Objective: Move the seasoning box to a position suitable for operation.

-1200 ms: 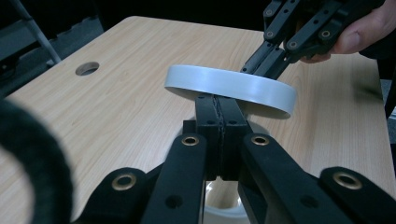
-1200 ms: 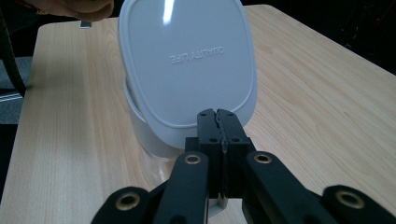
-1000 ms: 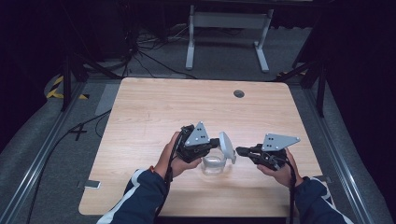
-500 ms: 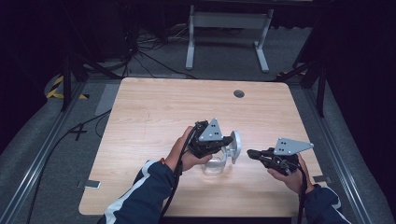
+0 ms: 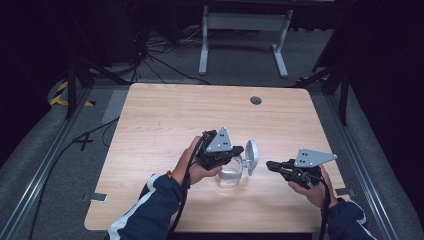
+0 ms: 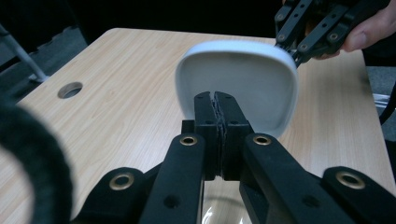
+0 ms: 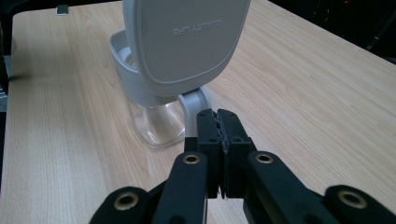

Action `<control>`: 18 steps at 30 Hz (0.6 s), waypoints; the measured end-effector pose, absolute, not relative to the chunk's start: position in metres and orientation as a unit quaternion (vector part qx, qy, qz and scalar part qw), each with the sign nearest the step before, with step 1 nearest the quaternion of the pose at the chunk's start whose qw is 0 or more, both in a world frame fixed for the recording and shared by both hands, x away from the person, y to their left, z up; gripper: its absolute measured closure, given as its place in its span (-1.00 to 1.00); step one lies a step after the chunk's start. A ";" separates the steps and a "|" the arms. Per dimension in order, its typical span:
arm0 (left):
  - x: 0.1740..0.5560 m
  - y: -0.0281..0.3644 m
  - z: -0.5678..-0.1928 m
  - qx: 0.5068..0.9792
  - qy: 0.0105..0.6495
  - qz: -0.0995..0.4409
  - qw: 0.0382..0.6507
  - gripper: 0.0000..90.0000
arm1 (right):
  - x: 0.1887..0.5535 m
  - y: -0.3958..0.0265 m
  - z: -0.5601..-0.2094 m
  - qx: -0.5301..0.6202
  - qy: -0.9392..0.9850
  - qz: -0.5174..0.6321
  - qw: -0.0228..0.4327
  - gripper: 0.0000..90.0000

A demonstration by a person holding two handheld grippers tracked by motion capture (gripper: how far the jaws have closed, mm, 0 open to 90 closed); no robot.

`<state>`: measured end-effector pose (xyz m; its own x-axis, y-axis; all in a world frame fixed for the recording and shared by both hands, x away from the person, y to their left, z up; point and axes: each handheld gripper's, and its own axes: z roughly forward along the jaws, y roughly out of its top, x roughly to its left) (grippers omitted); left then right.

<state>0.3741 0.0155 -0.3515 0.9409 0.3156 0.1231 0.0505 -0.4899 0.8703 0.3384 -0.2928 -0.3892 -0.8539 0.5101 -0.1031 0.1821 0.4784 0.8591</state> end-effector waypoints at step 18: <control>0.361 0.099 -0.377 0.860 0.173 0.180 0.444 0.57 | 0.336 -0.303 -0.399 0.200 0.859 0.442 0.161 0.34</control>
